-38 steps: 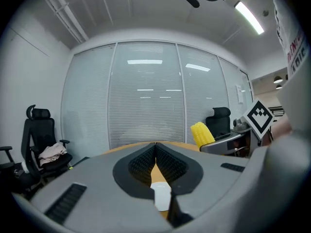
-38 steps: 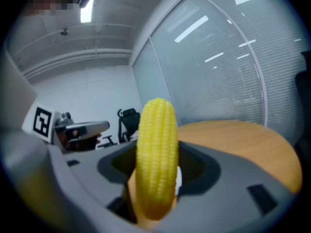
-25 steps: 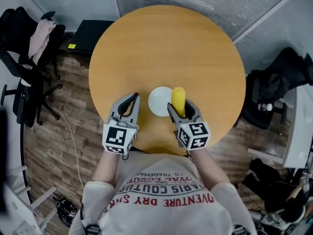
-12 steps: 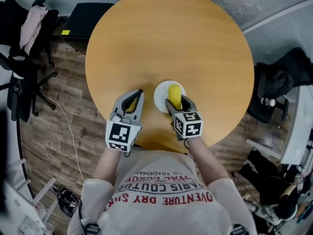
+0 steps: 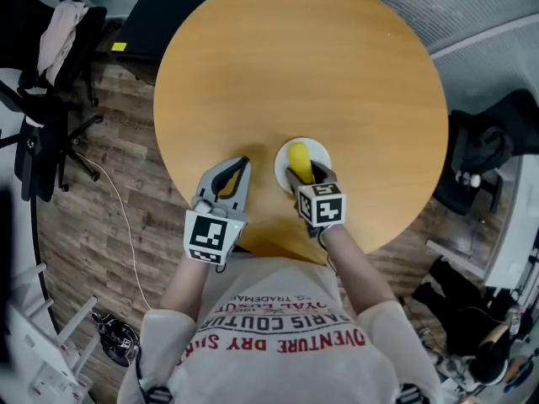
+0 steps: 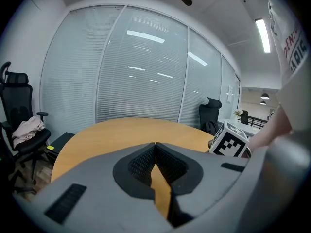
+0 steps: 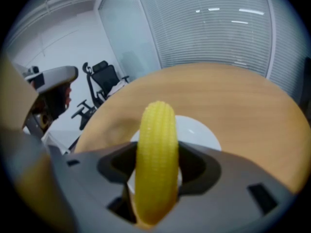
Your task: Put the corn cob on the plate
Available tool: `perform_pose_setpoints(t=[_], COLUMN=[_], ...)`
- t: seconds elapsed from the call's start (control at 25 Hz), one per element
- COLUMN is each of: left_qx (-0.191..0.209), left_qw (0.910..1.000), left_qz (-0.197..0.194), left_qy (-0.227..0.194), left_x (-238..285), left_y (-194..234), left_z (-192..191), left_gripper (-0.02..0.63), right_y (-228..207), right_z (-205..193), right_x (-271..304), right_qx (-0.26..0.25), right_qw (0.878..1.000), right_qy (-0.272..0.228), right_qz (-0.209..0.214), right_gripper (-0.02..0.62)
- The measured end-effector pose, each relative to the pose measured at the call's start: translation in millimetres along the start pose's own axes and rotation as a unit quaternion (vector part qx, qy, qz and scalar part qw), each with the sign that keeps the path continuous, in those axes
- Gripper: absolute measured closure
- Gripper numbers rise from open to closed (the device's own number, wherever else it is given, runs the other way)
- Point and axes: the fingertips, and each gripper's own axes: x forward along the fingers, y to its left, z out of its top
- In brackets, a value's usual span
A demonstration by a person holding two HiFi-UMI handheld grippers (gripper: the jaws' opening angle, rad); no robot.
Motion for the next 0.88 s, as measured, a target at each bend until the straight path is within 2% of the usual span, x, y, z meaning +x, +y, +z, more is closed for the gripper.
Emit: perform_pose_setpoints(t=[0.28, 0.52, 0.72, 0.88], left_qx=[0.004, 0.005, 0.013, 0.025], left_qw=[0.9998, 0.9994, 0.9994, 0.9993], left_qz=[-0.007, -0.008, -0.013, -0.015], left_qy=[0.02, 0.032, 0.029, 0.024], left_x=[0.5, -2.4, -7.8, -10.3], left_y=[-2.1, -1.8, -3.6, -9.3], left_z=[-11.4, -19.6, -17.4, -11.0], left_gripper=[0.571, 0.571, 0.571, 0.571], right_y=[-10.6, -9.2, -5.2, 0.8], right_z=[-1.4, 11.6, 21.1, 27.0], right_x=[4.5, -5.2, -23.8, -43.7], right_qx=[0.029, 0.042, 0.04, 0.016], right_qw=[0.999, 0.997, 0.994, 0.993], right_qy=[-0.008, -0.055, -0.088, -0.107], right_qz=[-0.031, -0.041, -0.054, -0.056], right_gripper=[0.331, 0.331, 0.331, 0.348])
